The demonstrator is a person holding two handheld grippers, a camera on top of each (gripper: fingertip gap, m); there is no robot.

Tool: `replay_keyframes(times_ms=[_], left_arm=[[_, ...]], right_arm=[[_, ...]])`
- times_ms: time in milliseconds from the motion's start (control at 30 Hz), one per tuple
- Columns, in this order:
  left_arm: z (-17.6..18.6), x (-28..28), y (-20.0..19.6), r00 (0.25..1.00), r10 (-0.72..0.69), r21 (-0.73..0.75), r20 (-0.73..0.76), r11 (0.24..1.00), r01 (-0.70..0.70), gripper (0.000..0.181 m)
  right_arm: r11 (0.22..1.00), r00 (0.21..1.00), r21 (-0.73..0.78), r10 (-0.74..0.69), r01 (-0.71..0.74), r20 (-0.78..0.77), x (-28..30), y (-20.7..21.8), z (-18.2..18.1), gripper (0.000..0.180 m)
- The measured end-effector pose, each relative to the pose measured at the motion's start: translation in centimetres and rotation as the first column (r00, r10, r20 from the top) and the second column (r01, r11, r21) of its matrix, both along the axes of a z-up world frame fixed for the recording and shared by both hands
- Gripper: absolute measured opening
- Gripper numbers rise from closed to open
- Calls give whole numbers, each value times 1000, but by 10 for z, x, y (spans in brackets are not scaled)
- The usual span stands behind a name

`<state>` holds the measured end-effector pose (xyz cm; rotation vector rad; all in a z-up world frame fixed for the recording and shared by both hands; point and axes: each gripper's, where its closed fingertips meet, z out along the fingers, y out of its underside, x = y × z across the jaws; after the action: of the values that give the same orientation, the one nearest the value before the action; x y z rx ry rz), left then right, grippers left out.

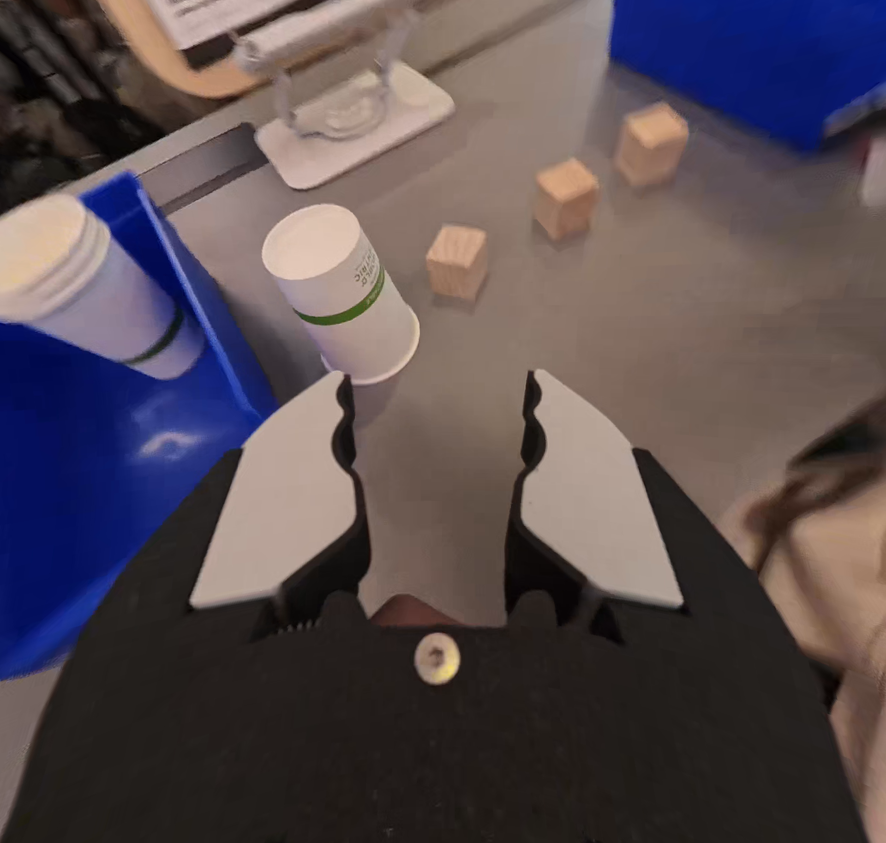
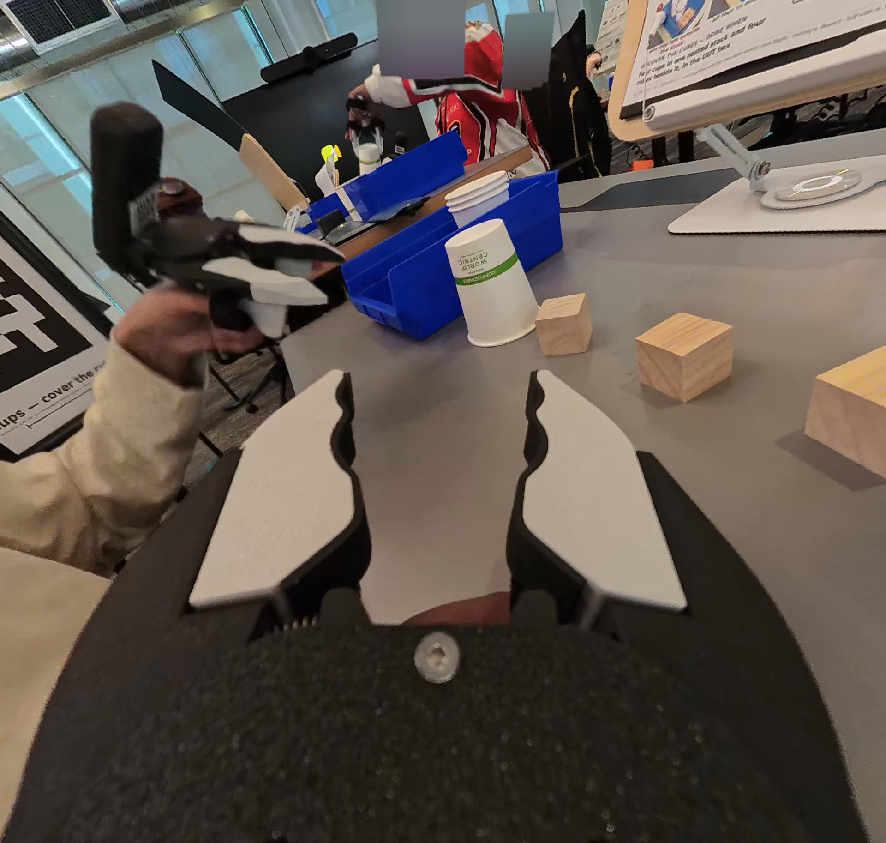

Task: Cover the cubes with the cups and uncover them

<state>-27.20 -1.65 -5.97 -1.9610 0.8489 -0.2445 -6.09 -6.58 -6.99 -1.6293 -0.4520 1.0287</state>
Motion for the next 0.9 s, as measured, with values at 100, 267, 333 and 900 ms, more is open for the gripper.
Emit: replay_keyframes(times_ms=[100, 267, 333, 900], left_arm=[[25, -33, 26, 965, -141, -48, -221, 990, 134, 61], [48, -95, 163, 899, -86, -84, -430, 995, 55, 60], [37, -101, 198, 890, -129, -193, -438, 980, 47, 56], [-19, -121, 241, 828, -287, -475, -482, 879, 28, 17]], right_arm=[[999, 1000, -24, 24, -24, -4, -5, 0, -5, 68], [999, 999, -35, 38, -37, 33, -13, -2, -14, 68], [997, 998, -51, 54, -52, 34, -16, -2, -19, 67], [991, 994, -94, 100, -95, 44, -24, -4, -30, 65]])
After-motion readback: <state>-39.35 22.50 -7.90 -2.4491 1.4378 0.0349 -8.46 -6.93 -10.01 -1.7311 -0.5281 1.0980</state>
